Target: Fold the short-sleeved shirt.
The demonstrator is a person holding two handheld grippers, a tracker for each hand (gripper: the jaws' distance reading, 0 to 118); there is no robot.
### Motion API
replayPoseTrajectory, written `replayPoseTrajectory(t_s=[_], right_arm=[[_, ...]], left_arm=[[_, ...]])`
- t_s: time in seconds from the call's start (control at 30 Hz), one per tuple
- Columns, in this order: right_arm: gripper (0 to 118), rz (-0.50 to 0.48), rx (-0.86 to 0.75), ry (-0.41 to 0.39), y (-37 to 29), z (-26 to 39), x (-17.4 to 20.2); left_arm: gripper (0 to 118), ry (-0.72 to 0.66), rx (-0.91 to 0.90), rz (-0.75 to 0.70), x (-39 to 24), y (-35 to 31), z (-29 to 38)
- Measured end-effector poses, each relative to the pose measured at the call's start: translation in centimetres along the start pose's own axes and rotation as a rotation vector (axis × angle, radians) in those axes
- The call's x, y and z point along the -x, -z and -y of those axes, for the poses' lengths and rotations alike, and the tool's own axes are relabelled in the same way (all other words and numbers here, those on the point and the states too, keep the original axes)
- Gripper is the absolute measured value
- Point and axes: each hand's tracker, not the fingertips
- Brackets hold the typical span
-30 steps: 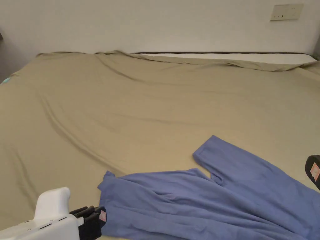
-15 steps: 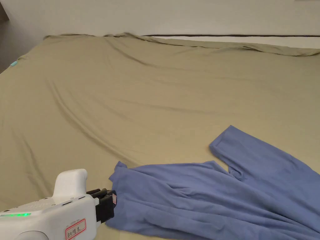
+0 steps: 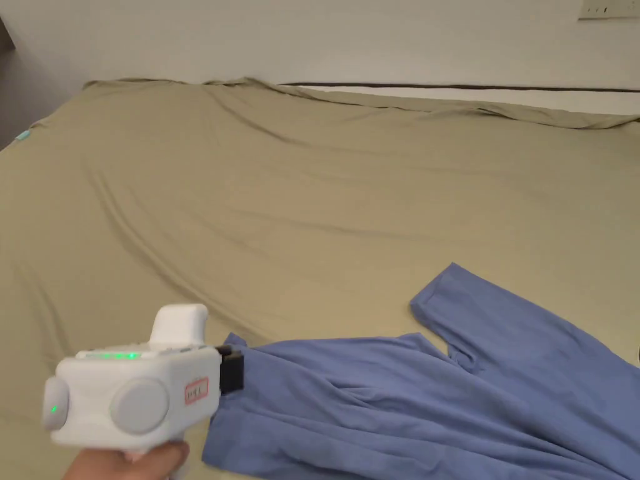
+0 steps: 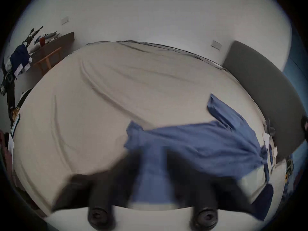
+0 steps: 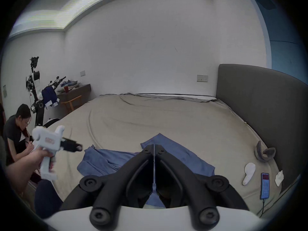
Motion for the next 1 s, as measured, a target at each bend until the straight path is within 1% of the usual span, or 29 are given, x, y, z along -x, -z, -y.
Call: replayPoseTrajectory(t_s=[0.03, 0.07, 0.1, 0.2, 0.3, 0.33, 0.37, 0.4, 0.43, 0.47, 0.5, 0.53, 0.57, 0.6, 0.63, 0.67, 0.7, 0.73, 0.8, 0.83, 0.9, 1.0], right_arm=[[4, -0.002, 0.003, -0.001, 0.0, 0.1, -0.1], [4, -0.005, 0.008, 0.001, 0.1, 0.2, -0.1], [4, -0.008, 0.013, 0.003, 0.1, 0.3, -0.1], [4, -0.005, 0.029, 0.012, 0.2, 0.7, -0.3], [4, -0.005, 0.046, 0.014, 0.5, 1.1, -0.4], [4, -0.006, 0.051, 0.013, 0.6, 1.1, -0.4], [4, -0.007, 0.057, 0.011, 0.7, 1.2, -0.3], [4, -0.007, 0.059, 0.007, 0.8, 1.3, -0.3], [4, -0.007, 0.06, 0.003, 0.9, 1.3, -0.2], [4, -0.007, 0.062, -0.001, 1.0, 1.3, -0.2], [4, -0.007, 0.061, -0.003, 1.0, 1.3, -0.2], [4, -0.008, 0.059, -0.003, 1.0, 1.3, -0.2], [4, -0.011, 0.058, -0.005, 0.8, 1.3, -0.4], [4, -0.005, 0.057, -0.007, 0.5, 1.3, -0.7], [4, 0.021, 0.055, -0.007, 0.3, 1.4, -1.2], [4, 0.061, 0.055, -0.011, 0.0, 1.4, -1.9], [4, 0.102, 0.063, -0.014, -0.4, 1.4, -2.9], [4, 0.124, 0.069, -0.013, -0.6, 1.3, -3.8], [4, 0.192, 0.078, -0.01, -1.1, 1.1, -6.0], [4, 0.22, 0.085, -0.006, -1.3, 1.0, -7.0], [4, 0.236, 0.094, 0.013, -1.7, 0.6, -9.1], [4, 0.231, 0.109, 0.012, -1.2, 0.5, -12.3]], left_arm=[[63, -0.032, 0.003, -0.02, 1.3, 1.7, -1.3], [106, -0.051, 0.093, -0.054, 2.7, 4.4, -2.9], [115, -0.057, 0.134, -0.084, 3.7, 6.5, -3.8], [115, -0.024, 0.268, -0.122, 5.8, 12.4, -5.7], [114, 0.042, 0.431, -0.173, 6.2, 17.6, -5.9], [109, 0.051, 0.496, -0.18, 5.9, 19.0, -5.6], [107, 0.07, 0.513, -0.14, 5.0, 19.1, -5.1], [104, 0.147, 0.413, -0.19, 3.1, 18.0, -4.3], [91, 0.189, 0.363, -0.186, 2.1, 16.9, -3.9], [71, 0.195, 0.353, -0.135, 1.9, 16.2, -3.7], [33, 0.167, 0.346, -0.112, 1.6, 15.7, -4.0], [11, 0.173, 0.315, -0.134, 0.8, 15.3, -3.8], [10, 0.234, 0.252, -0.216, -0.6, 14.9, -3.1], [9, 0.202, 0.233, -0.133, -0.2, 13.3, -3.3], [9, 0.117, 0.212, -0.025, 1.1, 11.3, -4.1], [9, -0.017, 0.193, 0.092, 3.0, 9.3, -5.0], [9, -0.096, 0.174, 0.156, 3.9, 7.6, -5.5], [9, -0.135, 0.136, 0.196, 4.1, 5.8, -5.4], [9, -0.162, 0.042, 0.295, 3.9, 1.5, -5.4], [9, -0.162, 0.026, 0.339, 3.7, 0.2, -5.4], [9, -0.178, -0.019, 0.424, 2.7, -3.0, -5.3], [9, -0.217, -0.017, 0.544, 2.8, -4.6, -5.5]])
